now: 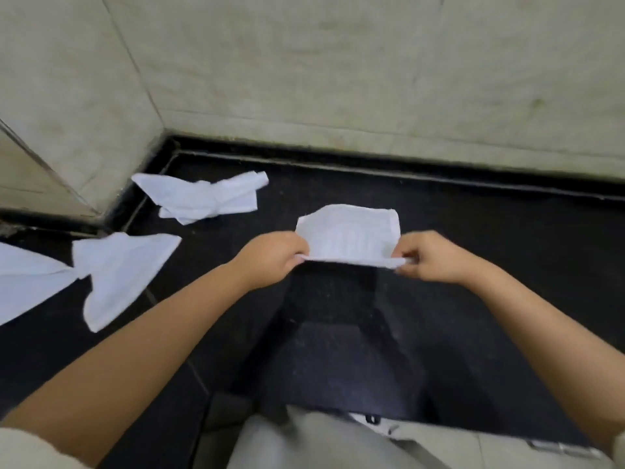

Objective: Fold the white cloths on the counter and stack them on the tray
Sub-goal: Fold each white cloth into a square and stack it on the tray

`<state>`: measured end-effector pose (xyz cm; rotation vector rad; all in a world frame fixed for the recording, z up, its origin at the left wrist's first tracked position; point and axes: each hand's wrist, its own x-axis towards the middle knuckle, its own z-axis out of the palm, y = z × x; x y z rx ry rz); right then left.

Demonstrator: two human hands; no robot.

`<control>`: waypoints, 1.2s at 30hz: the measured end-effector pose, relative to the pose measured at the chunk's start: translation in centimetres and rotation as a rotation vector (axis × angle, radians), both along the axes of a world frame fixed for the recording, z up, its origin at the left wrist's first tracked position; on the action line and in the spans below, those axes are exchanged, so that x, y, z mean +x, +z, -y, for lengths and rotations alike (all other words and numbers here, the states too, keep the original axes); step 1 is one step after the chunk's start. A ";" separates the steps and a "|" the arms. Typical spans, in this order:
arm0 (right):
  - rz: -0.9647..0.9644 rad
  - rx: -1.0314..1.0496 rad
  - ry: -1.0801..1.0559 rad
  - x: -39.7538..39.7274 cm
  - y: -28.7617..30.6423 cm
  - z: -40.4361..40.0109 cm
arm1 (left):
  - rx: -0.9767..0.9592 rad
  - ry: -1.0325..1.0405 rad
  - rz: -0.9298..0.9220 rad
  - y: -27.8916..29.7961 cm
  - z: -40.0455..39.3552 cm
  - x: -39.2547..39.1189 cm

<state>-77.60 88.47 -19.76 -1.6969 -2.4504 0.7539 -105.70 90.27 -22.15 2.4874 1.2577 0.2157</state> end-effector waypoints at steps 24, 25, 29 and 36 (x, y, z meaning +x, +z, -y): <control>0.143 -0.149 -0.511 5.6 -11.9 2.0 | -0.313 0.229 -0.188 -10.1 -2.4 8.0; 0.158 -0.137 -0.522 5.5 -12.4 2.0 | -0.280 0.213 -0.196 -10.5 -2.5 8.1; 0.172 -0.096 -0.584 5.3 -13.3 2.0 | -0.155 0.150 -0.178 -11.7 -3.0 8.0; 0.273 -0.084 -0.547 4.8 -13.7 2.5 | -0.061 -0.012 -0.273 -12.5 -3.6 8.0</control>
